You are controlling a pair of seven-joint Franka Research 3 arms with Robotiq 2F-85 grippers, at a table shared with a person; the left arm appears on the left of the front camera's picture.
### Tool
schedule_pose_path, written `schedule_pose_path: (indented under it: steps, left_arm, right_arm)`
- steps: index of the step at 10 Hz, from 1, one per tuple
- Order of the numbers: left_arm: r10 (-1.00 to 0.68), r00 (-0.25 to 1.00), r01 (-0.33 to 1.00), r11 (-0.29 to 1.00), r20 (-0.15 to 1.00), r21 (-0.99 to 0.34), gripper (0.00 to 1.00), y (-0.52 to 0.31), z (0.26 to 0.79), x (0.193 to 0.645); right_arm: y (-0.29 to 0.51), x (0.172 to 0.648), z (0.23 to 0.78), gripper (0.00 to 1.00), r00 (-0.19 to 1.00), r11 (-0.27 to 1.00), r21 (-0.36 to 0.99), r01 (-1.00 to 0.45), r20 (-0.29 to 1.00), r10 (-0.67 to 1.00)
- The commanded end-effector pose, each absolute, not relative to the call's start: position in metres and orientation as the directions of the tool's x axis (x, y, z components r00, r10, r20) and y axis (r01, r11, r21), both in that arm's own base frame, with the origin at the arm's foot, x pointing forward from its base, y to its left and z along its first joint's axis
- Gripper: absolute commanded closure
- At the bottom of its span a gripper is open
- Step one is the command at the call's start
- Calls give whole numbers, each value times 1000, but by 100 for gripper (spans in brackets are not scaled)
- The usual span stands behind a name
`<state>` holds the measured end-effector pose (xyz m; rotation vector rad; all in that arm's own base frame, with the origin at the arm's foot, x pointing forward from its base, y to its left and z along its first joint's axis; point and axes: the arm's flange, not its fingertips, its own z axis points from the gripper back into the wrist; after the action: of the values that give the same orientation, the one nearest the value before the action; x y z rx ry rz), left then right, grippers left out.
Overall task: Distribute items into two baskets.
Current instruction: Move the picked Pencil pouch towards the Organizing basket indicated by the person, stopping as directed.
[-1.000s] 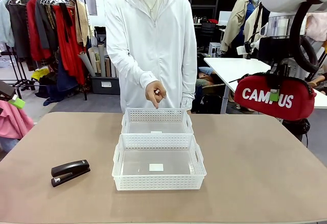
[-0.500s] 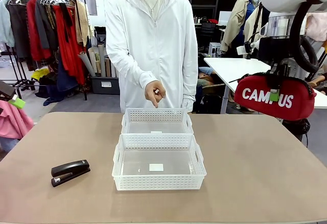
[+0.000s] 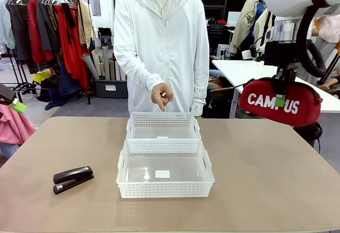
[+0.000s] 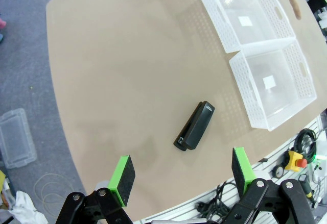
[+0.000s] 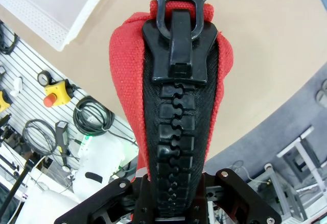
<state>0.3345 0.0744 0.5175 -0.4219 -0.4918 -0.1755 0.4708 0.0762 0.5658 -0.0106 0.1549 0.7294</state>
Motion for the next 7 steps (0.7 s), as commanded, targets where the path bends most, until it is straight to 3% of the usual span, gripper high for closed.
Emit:
schedule_pose_path:
  steps: [1,7]
  left_arm:
    - [-60,867,266,895,494,-357,2,75,517,334]
    - [-60,867,266,895,494,-357,2,75,517,334]
  right_arm:
    - [92,482,562,100,735,744,40,-668,-127,666]
    - [131,524,535,100,639,649,48,-759,-140,757]
